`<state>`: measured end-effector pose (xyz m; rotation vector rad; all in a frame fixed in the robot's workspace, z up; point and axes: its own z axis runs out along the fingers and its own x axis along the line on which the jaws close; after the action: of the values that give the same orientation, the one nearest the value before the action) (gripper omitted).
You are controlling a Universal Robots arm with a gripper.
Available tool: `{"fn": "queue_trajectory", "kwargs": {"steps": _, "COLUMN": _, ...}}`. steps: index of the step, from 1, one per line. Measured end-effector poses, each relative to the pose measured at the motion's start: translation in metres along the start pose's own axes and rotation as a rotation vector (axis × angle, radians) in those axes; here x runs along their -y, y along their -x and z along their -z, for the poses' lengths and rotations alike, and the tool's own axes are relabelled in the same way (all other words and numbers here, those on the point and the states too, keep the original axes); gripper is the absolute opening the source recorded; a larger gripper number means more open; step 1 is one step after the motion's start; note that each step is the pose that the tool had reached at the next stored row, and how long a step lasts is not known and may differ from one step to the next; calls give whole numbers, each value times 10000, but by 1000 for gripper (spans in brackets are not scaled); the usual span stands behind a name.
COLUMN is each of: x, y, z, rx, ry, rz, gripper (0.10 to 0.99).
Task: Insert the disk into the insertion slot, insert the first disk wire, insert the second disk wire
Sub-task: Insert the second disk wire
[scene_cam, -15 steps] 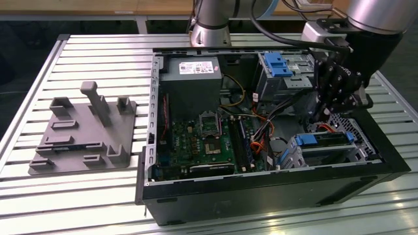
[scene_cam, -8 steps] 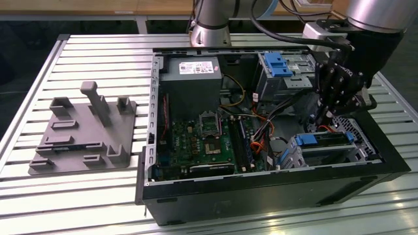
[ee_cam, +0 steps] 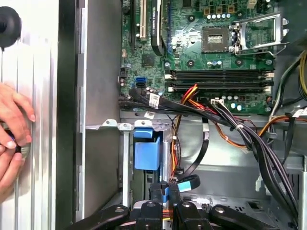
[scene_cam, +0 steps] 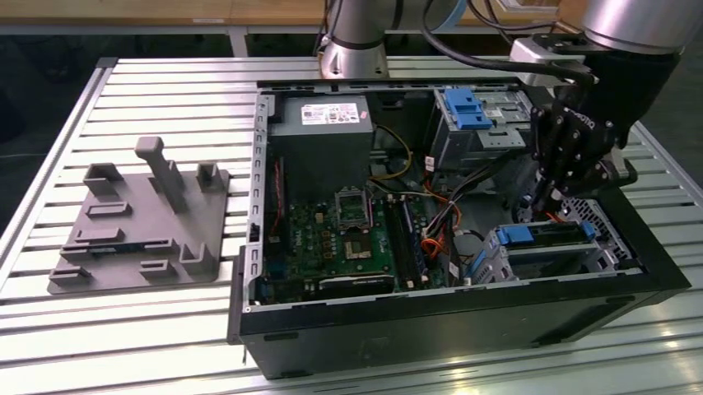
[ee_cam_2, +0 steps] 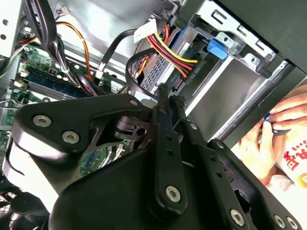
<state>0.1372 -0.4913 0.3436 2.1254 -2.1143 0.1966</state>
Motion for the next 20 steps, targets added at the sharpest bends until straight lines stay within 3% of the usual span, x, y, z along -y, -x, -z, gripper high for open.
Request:
{"fn": "queue_trajectory", "kwargs": {"steps": 8, "x": 0, "y": 5, "z": 2, "rx": -629, "ry": 6, "rz": 74, "gripper": 216}}
{"fn": "queue_trajectory", "kwargs": {"steps": 9, "x": 0, "y": 9, "z": 2, "rx": -669, "ry": 6, "rz": 73, "gripper": 278}}
{"fn": "queue_trajectory", "kwargs": {"steps": 13, "x": -15, "y": 33, "z": 7, "rx": -717, "ry": -8, "rz": 71, "gripper": 278}}
{"fn": "queue_trajectory", "kwargs": {"steps": 14, "x": -53, "y": 42, "z": 8, "rx": -715, "ry": -66, "rz": 57, "gripper": 278}}
{"fn": "queue_trajectory", "kwargs": {"steps": 20, "x": -92, "y": 50, "z": 25, "rx": -583, "ry": -139, "rz": 43, "gripper": 278}}
